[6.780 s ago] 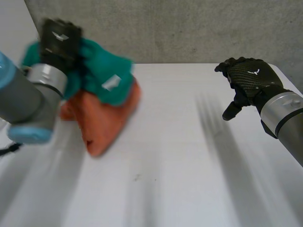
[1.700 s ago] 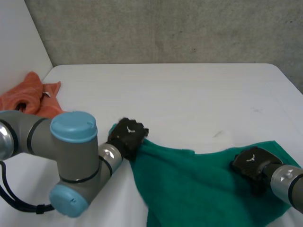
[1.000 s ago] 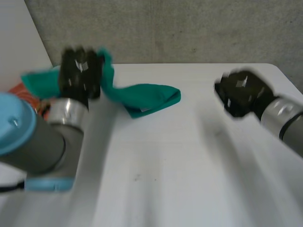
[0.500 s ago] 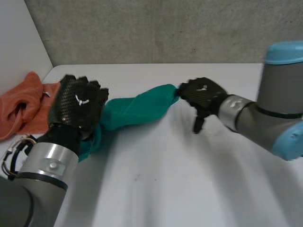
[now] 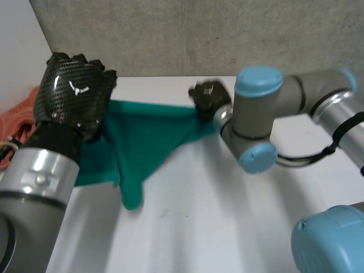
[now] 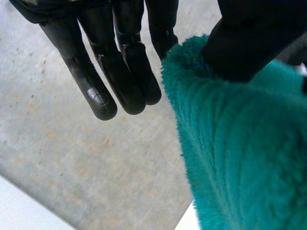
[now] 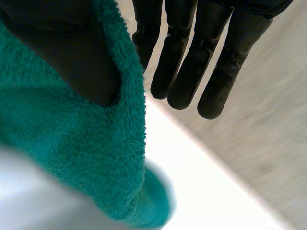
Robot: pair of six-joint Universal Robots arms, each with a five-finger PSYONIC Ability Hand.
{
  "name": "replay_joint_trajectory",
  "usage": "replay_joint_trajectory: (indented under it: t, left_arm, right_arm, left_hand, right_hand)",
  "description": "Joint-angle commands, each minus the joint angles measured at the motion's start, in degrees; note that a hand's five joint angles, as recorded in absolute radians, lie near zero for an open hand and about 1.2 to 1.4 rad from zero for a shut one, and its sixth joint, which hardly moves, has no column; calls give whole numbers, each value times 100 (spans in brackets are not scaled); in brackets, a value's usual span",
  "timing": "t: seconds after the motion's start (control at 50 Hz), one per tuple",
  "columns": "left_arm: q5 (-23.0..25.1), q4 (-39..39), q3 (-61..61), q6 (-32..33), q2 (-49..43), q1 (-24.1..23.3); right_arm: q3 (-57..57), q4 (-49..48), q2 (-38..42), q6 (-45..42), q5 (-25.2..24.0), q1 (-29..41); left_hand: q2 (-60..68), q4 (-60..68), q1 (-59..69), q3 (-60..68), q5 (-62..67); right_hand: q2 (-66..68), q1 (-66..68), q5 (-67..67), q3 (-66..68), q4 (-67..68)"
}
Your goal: Fold the laundry.
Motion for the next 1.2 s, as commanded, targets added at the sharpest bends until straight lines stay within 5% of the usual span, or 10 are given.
replay_joint_trajectory:
  t: [0.02, 0.26, 0.56, 0.64, 0.68, 0.7, 0.72, 0.76, 1.0, 1.2]
  left_arm:
    - [16, 556, 1175, 1, -1188, 631]
    - [42, 1391, 3542, -8, -2745, 790]
    - [69, 1199, 616, 45, -2596, 368]
    - [60, 927, -8, 97, -2517, 184]
    - [60, 637, -237, 115, -2429, 87]
    - [60, 514, -290, 133, -2411, 69]
    - [51, 339, -334, 150, -2385, 60]
    - [8, -127, -326, 212, -2332, 60]
    - [165, -1175, 350, 177, -1840, 894]
    - [1325, -1560, 869, 150, -2182, 1905]
  right_arm:
    - [-538, -614, -907, -610, 186, -8]
    - [1060, -1767, -2261, -925, 494, -79]
    - [5628, 234, -3272, -3359, 169, -360]
    - [6246, 667, -3543, -3422, 99, -369]
    - [6326, 703, -3719, -3387, 81, -395]
    - [6335, 659, -3886, -3283, 20, -447]
    - [6336, 615, -3974, -3195, 2, -483]
    - [6309, 510, -4150, -2984, -77, -579]
    - [5625, 227, -4406, -1392, -1140, -1519]
    - [4587, 878, -3308, -1716, -1378, -1678]
  left_hand:
    - [1133, 1117, 1475, 1163, 1499]
    - [1133, 1117, 1475, 1163, 1499]
    - [1102, 1086, 1444, 1132, 1468]
    - [-90, -106, 252, -60, 276]
    - [-1466, -1482, -1124, -1436, -1100]
    - [-2205, -2220, -1863, -2175, -1839]
    - [-3195, -3210, -2853, -3165, -2829]
    - [-4882, -4898, -4540, -4852, -4516]
    - [-5762, -5777, -5420, -5732, -5396]
    - [-5543, -5559, -5201, -5513, -5177]
  right_hand:
    - [1265, 2328, 1480, 1244, 1198]
    - [1265, 2328, 1480, 1244, 1198]
    - [1265, 2328, 1480, 1244, 1198]
    - [1265, 2328, 1480, 1244, 1198]
    - [-584, 479, -369, -605, -651]
    - [-3377, -2314, -3162, -3398, -3444]
    - [-4538, -3474, -4323, -4558, -4605]
    - [-5606, -4543, -5391, -5627, -5673]
    - [-5735, -4672, -5520, -5756, -5802]
    - [-5357, -4294, -5142, -5378, -5424]
